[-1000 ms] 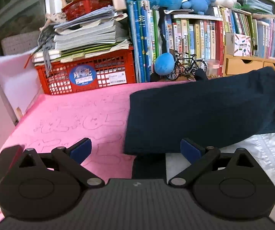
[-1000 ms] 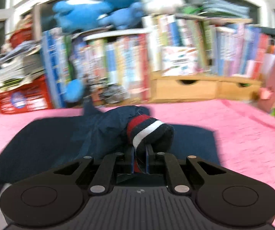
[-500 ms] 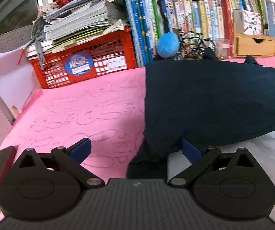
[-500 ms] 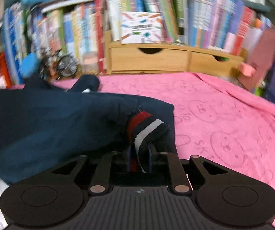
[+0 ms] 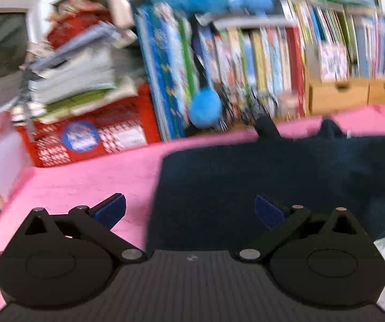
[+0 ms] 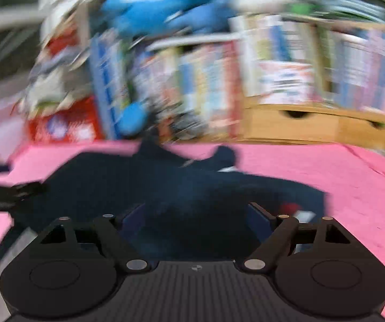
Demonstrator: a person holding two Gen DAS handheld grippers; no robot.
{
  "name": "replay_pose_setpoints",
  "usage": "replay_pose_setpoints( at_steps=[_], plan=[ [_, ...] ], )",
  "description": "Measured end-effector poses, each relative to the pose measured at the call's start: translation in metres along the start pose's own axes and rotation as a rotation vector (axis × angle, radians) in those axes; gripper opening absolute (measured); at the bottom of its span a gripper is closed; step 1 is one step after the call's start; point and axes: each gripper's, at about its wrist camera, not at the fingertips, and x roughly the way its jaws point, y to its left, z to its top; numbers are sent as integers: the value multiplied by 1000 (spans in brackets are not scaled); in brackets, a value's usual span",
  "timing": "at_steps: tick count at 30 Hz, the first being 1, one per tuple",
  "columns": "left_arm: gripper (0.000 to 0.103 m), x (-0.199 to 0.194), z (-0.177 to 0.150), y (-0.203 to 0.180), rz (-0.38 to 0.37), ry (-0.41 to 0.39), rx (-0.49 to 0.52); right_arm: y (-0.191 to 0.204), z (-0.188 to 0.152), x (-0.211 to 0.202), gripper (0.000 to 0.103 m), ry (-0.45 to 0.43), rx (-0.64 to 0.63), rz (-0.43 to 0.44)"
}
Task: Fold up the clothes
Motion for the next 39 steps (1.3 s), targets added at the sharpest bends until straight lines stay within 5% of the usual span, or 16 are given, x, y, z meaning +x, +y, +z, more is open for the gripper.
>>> replay_pose_setpoints(
  at_steps=[5,13,22,34,39],
  plan=[
    [103,35,-24,-9,22,95,13,20,-19,59,84,171,-13,-46],
    [103,38,-30,-3,-3,84,-26,17,-24,63,96,154,-6,-73],
    [103,39,-29,1,-18,92,-55,20,-22,61,98,172,-6,-94],
    [103,43,-28,17,-85,129,-150,102,-3,54,97,145,-329,-145],
    [103,44,-26,20,-95,136,-164,112,-2,59,97,161,-348,-136]
  ],
)
